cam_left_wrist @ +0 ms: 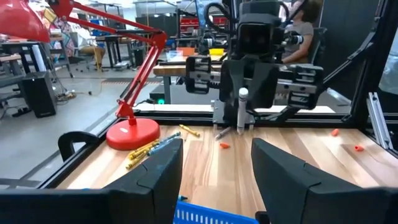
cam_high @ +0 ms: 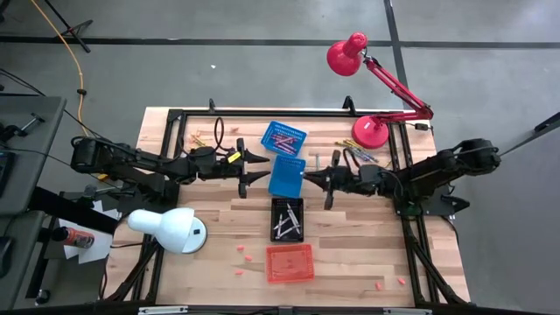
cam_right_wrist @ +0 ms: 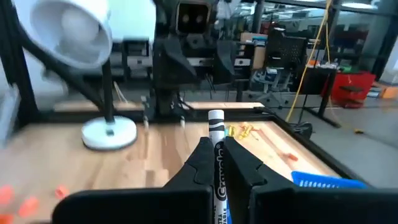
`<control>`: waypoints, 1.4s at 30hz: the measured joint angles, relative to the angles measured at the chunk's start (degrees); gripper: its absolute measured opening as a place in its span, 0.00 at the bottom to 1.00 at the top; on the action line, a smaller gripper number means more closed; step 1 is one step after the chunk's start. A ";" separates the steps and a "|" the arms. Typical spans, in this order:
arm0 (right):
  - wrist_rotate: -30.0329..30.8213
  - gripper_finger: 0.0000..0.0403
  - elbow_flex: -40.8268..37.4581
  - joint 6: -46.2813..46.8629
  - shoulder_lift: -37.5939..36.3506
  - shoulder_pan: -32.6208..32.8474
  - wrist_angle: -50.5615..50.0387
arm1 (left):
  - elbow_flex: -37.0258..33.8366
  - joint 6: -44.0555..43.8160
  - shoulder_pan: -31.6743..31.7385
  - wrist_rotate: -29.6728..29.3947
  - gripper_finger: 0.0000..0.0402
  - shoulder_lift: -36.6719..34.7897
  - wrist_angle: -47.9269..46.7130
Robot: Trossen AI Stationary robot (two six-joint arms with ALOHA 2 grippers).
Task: Sort crayons
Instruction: Put the white crayon into the black bin
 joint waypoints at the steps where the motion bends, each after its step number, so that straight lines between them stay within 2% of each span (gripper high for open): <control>1: -0.31 0.00 1.17 -1.73 0.00 0.00 -2.03 | 0.00 0.00 0.00 0.00 0.44 0.00 0.00; 6: -1.23 0.00 6.97 -4.46 0.02 0.00 -11.87 | 0.00 0.00 0.00 0.00 0.44 0.00 0.00; 13: -9.60 0.00 7.69 -4.49 0.02 0.00 -11.51 | 0.00 0.01 0.00 0.02 0.44 0.00 -0.04; 19: -21.21 0.00 7.71 0.28 0.09 0.04 -11.64 | 0.00 0.00 -0.02 0.02 0.44 0.00 -0.71; 22: -23.99 0.00 7.71 2.28 0.22 0.13 -11.75 | -0.02 0.00 -0.02 0.02 0.44 0.00 -0.95; 28: -23.92 0.00 7.71 2.35 0.22 1.27 -12.52 | -0.02 0.00 -0.02 0.04 0.44 0.00 -0.96; 32: -23.26 0.00 7.75 5.97 1.76 2.55 -12.48 | -0.02 0.01 -0.02 0.04 0.44 0.00 -0.97; 38: -18.64 0.00 13.04 14.82 11.59 4.69 -12.07 | -0.04 1.69 -0.02 0.04 0.44 0.00 -0.96; 42: -12.98 0.00 19.11 27.28 19.78 5.85 -14.26 | -0.04 1.88 -0.02 0.04 0.44 0.00 -1.01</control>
